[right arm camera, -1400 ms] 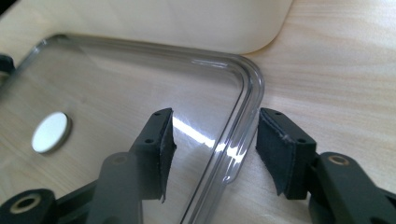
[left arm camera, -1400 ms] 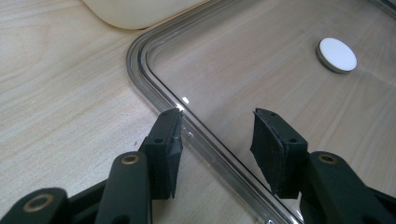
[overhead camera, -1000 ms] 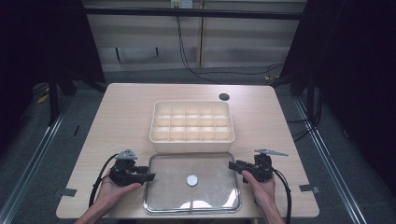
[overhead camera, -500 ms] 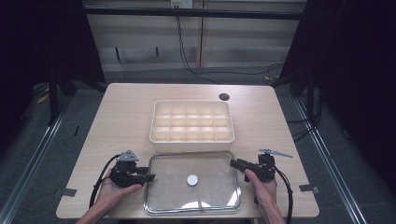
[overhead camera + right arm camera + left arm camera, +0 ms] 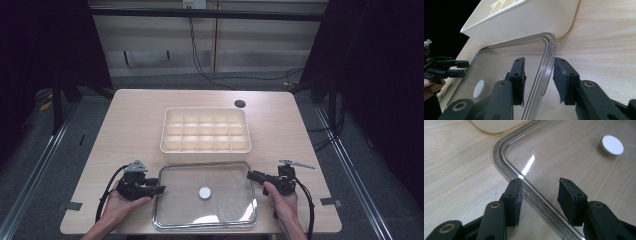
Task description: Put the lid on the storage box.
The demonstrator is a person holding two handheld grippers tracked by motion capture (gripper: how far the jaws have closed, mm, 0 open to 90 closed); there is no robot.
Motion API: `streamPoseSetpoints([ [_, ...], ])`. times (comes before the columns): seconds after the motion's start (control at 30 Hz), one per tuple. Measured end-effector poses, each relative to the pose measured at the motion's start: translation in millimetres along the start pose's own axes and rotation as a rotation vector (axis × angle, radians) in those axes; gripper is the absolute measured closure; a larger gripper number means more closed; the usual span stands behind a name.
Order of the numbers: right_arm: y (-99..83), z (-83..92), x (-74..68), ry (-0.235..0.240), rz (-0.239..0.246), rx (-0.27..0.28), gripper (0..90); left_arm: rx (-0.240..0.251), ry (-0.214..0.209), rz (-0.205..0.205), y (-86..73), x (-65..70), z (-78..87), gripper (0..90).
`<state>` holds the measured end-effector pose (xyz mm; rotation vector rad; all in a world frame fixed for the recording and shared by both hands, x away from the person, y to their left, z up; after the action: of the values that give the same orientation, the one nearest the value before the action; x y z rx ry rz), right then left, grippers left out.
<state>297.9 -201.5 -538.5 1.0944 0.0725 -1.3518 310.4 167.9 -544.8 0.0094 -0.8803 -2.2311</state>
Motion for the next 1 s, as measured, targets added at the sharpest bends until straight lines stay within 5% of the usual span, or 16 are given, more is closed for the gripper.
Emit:
streamPoseSetpoints([
  [0.07,0.2,0.8,-0.7,0.013,-0.002,0.004,67.9,0.002,-0.001,-0.002,0.1,0.3,-0.3,54.0],
  [0.1,-1.4,-1.4,-6.7,0.071,-0.001,-0.006,67.4,0.003,-0.002,-0.003,0.4,0.9,-0.7,53.9],
  [0.63,1.7,-9.5,-8.4,0.064,0.070,-0.074,62.0,0.015,-0.013,-0.007,1.4,1.1,-2.2,52.0],
  [1.0,5.9,3.2,-11.6,0.144,0.046,-0.025,72.1,0.018,-0.022,0.006,2.0,-1.0,-2.0,41.9],
])
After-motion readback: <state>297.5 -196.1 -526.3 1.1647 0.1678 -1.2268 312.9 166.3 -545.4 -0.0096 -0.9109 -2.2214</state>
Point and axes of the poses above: each handheld gripper's, and its own axes: z roughly backward along the jaws, y roughly out of its top, x roughly to its right, the point moved 7 cm from there along -z, roughly forward along the jaws, and after that the axes turned 5 degrees about -x, right-handed, at the moved point
